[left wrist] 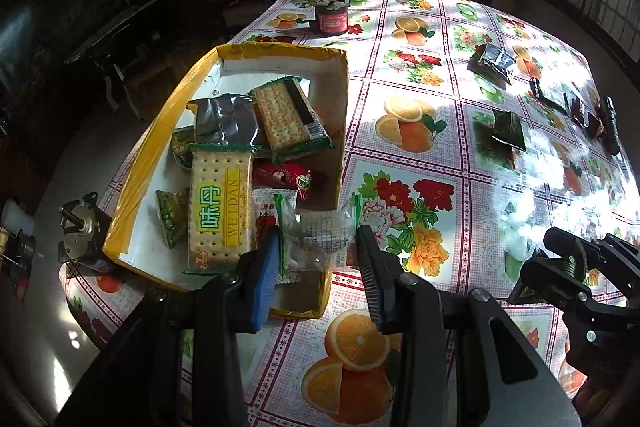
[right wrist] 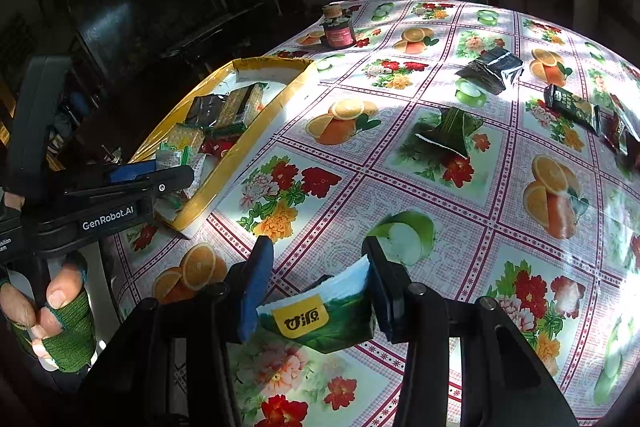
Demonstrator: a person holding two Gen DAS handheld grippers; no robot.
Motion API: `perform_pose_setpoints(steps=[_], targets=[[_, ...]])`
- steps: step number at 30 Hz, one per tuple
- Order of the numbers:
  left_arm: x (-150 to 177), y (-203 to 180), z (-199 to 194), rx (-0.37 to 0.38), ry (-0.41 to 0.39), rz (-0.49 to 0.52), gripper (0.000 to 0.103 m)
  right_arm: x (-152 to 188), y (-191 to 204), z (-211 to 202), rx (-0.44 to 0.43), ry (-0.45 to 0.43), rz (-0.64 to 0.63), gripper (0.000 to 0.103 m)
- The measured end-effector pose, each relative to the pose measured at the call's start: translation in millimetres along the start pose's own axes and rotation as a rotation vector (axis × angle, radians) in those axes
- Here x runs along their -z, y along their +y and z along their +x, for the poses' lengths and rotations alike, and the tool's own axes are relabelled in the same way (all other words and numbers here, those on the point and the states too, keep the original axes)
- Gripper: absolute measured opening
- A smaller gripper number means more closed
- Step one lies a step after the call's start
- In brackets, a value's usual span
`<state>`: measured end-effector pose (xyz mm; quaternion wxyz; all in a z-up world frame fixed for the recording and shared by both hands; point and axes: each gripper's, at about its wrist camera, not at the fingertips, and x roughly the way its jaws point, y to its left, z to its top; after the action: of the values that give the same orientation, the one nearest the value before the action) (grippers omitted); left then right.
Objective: Organize snacks
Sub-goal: 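Carry the clear bag and green bag over the yellow-rimmed tray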
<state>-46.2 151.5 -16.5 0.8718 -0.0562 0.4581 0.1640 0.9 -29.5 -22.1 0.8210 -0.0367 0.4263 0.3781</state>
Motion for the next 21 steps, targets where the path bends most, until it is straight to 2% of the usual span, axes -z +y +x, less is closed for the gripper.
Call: perform_pose_setpoints(steps=[12, 21], targets=[[-7, 30, 0, -0.027, -0.008, -0.054, 0.040, -24, 22, 17, -0.048, 0.000, -0.052, 0.043], [-10, 59, 4, -0.070, -0.004, -0.105, 0.040, -58, 52, 34, -0.147, -0.026, -0.083, 0.043]])
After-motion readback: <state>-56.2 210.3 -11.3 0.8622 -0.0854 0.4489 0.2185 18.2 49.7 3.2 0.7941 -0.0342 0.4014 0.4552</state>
